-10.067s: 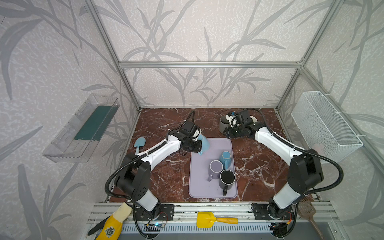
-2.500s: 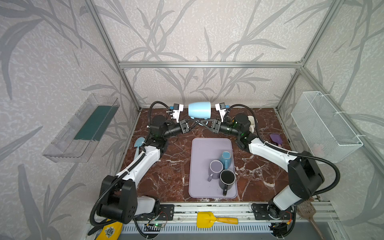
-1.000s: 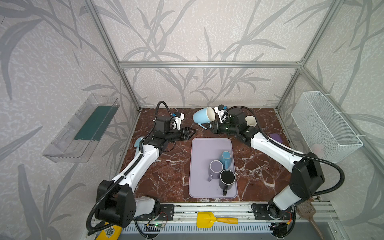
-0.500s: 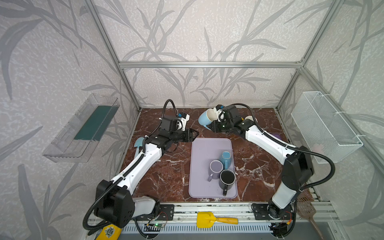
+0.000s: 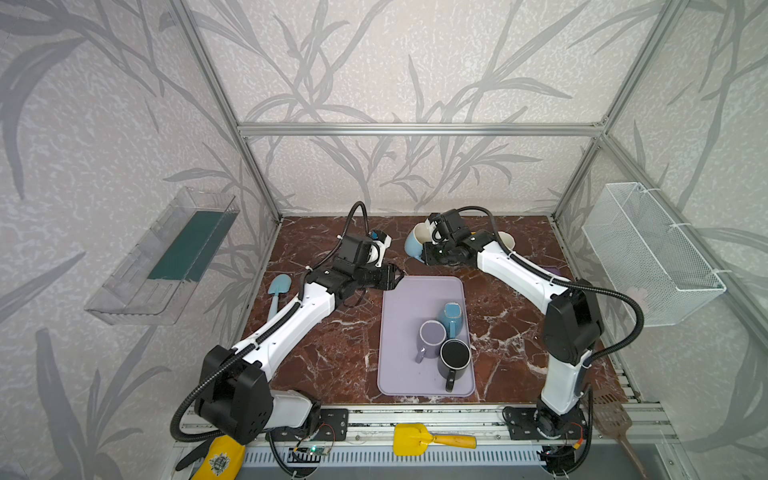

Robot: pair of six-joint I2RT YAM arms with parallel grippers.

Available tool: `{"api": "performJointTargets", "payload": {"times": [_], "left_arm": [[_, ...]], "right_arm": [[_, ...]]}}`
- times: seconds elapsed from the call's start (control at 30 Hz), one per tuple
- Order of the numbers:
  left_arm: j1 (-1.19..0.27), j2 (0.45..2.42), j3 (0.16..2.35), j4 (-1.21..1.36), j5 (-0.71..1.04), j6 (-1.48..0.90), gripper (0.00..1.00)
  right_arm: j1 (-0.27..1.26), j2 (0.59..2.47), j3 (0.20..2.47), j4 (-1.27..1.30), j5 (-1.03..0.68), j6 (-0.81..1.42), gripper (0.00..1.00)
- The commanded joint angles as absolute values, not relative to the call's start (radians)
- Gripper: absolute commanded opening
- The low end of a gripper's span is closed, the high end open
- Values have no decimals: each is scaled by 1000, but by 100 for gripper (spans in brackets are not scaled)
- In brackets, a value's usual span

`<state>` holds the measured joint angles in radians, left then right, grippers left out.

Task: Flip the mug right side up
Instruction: 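Carry the light blue mug with the right gripper toward the upright mug row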

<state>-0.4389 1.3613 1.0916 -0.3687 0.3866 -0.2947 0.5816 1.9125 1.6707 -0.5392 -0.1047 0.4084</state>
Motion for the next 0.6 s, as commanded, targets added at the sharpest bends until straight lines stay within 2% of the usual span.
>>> {"api": "performJointTargets", "payload": {"times": [0.0,0.57], "left_arm": [[-446,1364,1121,-391,361,-271,52],[-458,1359,1098,-380,367,-273,52]], "right_arm": [[586,1944,1752,-551,-57,385,0],[602,2150,2003,-762,99,370,0]]}}
